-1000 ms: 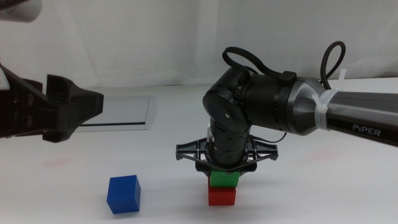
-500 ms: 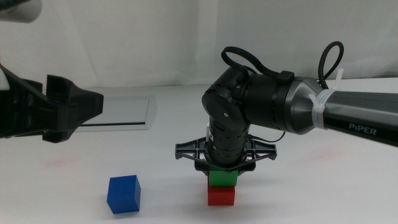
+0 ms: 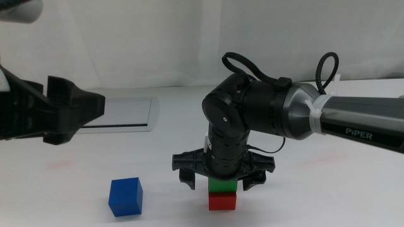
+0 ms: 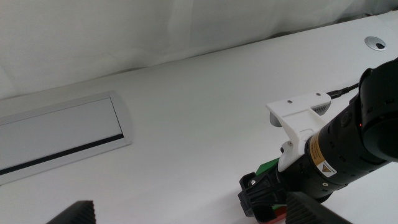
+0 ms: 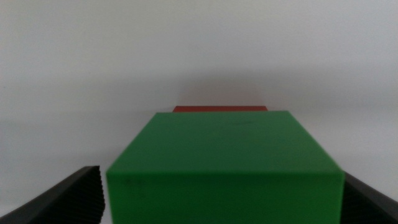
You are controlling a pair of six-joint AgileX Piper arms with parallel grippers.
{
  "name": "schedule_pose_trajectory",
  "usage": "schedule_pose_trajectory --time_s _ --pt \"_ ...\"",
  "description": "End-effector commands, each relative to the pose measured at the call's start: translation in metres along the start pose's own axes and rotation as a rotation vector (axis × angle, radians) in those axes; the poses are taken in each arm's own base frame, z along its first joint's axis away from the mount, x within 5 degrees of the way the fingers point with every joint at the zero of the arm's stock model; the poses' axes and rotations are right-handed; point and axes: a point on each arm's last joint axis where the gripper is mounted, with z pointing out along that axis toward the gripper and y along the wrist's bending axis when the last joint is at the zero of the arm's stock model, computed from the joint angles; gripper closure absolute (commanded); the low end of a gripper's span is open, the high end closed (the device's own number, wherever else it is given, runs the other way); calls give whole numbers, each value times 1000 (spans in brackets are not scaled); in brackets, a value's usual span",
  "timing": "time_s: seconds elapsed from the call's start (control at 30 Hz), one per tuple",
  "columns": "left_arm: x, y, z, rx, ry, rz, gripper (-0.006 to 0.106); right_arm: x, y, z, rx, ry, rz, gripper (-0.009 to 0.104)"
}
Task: Stack red cubes first, then green, then blue cubes in a specific spot.
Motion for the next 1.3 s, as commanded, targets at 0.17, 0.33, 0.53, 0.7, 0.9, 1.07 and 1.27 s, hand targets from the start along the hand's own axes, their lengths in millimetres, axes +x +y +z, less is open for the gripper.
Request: schedule_pose_trajectory --time_s 0.17,0.33,0.53,0.7,0.9,1.07,1.27 --pt "1 -2 0 16 0 -3 25 -3 -4 -28 -30 -69 -15 4" --pt "1 -2 0 16 0 -3 25 -8 -11 -76 -61 -197 -52 4" --pt "1 -2 0 16 0 -3 25 -12 -20 -137 -117 -373 -188 4" --pt "1 -2 0 14 0 -2 25 -21 -43 -176 -153 -494 -260 5" --pt "1 -2 0 10 0 1 25 -44 -110 -212 -90 -596 -212 8" --pt "1 -2 0 10 0 1 25 -47 -170 -240 9 -621 -220 8" --pt "0 -2 0 11 -7 1 25 -21 -195 -268 -50 -616 -349 9"
